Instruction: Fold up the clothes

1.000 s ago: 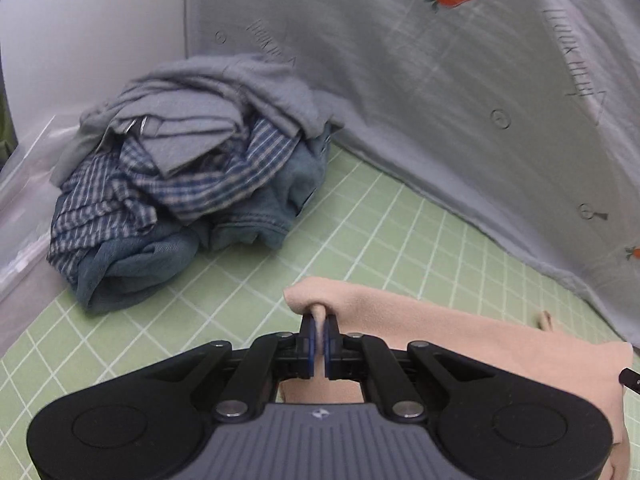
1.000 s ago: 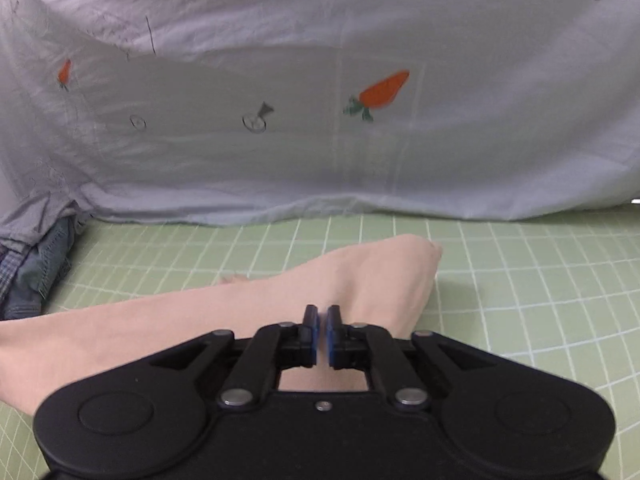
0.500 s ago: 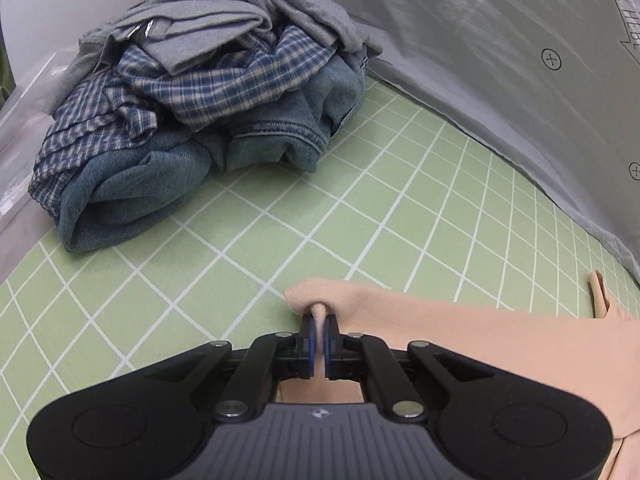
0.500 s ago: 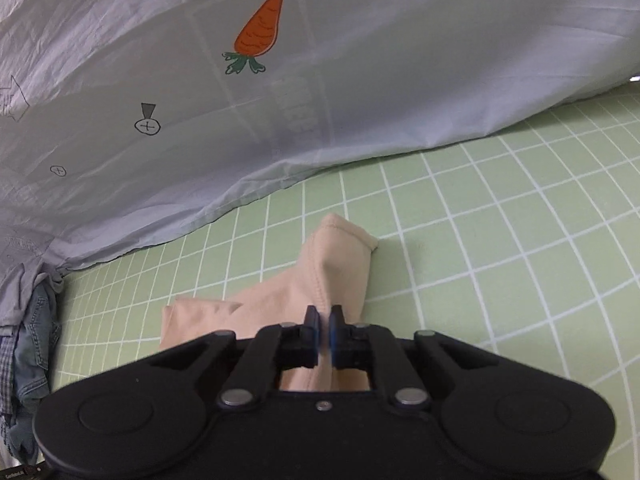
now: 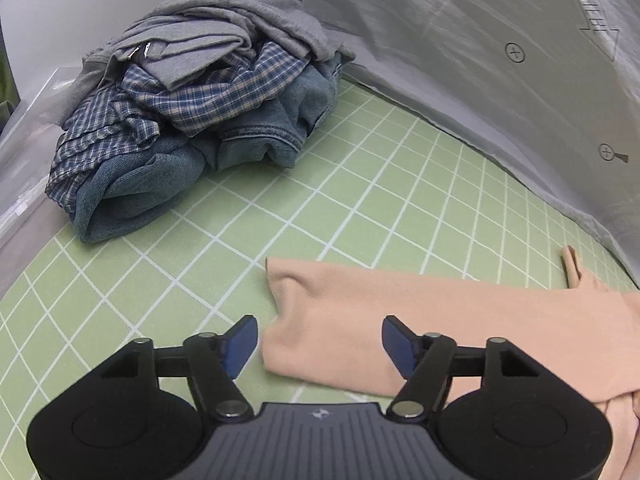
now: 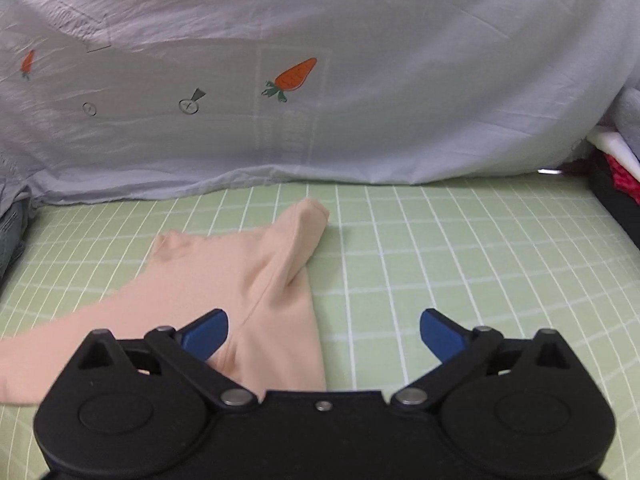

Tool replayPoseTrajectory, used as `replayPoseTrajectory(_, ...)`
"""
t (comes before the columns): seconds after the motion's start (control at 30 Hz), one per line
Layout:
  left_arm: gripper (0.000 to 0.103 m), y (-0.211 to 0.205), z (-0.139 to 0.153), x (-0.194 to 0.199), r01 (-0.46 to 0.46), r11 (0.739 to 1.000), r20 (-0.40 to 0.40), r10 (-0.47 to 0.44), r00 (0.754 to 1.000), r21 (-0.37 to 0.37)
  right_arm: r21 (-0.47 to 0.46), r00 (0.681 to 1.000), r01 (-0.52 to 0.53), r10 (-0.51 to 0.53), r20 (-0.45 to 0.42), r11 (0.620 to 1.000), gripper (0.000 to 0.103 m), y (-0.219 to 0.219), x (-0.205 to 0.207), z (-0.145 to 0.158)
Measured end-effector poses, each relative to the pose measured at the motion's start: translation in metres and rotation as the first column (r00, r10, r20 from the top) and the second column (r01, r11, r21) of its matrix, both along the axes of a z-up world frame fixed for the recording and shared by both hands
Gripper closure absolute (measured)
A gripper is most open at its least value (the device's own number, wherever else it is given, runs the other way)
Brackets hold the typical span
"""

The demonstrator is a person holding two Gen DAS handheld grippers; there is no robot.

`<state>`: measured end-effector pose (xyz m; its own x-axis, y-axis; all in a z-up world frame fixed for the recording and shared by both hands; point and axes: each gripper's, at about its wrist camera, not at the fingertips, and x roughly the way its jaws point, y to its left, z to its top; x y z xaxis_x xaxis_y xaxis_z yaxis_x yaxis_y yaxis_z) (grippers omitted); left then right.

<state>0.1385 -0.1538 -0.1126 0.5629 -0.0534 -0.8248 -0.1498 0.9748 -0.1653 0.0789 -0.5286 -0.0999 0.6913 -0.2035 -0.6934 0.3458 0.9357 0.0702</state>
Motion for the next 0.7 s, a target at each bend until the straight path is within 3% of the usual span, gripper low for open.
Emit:
replayPoseTrajectory(0.13,0.03,-0.016,0.012,-0.025,0.055,0.998,0.009,-0.055,0.998,-0.025,0.038,0.998,0.046,-0.044,-0.053,0.998,0.0,0.025,-0.048,-0.013)
replayPoseTrajectory(0.27,0.029,-0.038,0.013,-0.06,0.162,0.986,-0.006,-0.162,0.987,-0.036,-0.027,0.992,0.014,-0.017,-0.128,1.0,0.001,0.056,-0.082,-0.024)
replayPoseTrajectory(0.3,0.029,-0.042,0.013,-0.07,0.194,0.981,-0.011,-0.194,0.981,-0.029,-0.051,0.989,0.001,-0.008,-0.146,0.999,0.005,0.064,-0.09,-0.026)
replayPoseTrajectory(0.4,0.029,-0.05,0.013,-0.095,0.267,0.964,-0.025,-0.267,0.963,-0.008,-0.088,0.984,-0.035,0.019,-0.177,0.996,0.029,0.083,-0.108,-0.029)
replayPoseTrajectory(0.57,0.029,-0.043,0.011,-0.123,0.294,0.956,-0.044,-0.293,0.955,0.006,-0.045,0.979,-0.044,0.034,-0.201,0.998,0.06,0.094,-0.129,-0.037)
replayPoseTrajectory(0.6,0.029,-0.041,0.011,-0.128,0.298,0.955,-0.048,-0.297,0.954,0.009,-0.041,0.981,-0.05,0.041,-0.19,0.998,0.077,0.096,-0.133,-0.036)
replayPoseTrajectory(0.63,0.029,-0.04,0.011,-0.131,0.297,0.955,-0.051,-0.296,0.954,0.009,-0.04,0.983,-0.058,0.05,-0.177,0.998,0.101,0.097,-0.137,-0.035)
replayPoseTrajectory(0.7,0.029,-0.036,0.01,-0.136,0.287,0.958,-0.055,-0.286,0.956,0.005,-0.041,0.987,-0.07,0.063,-0.146,0.997,0.1,0.1,-0.145,-0.031)
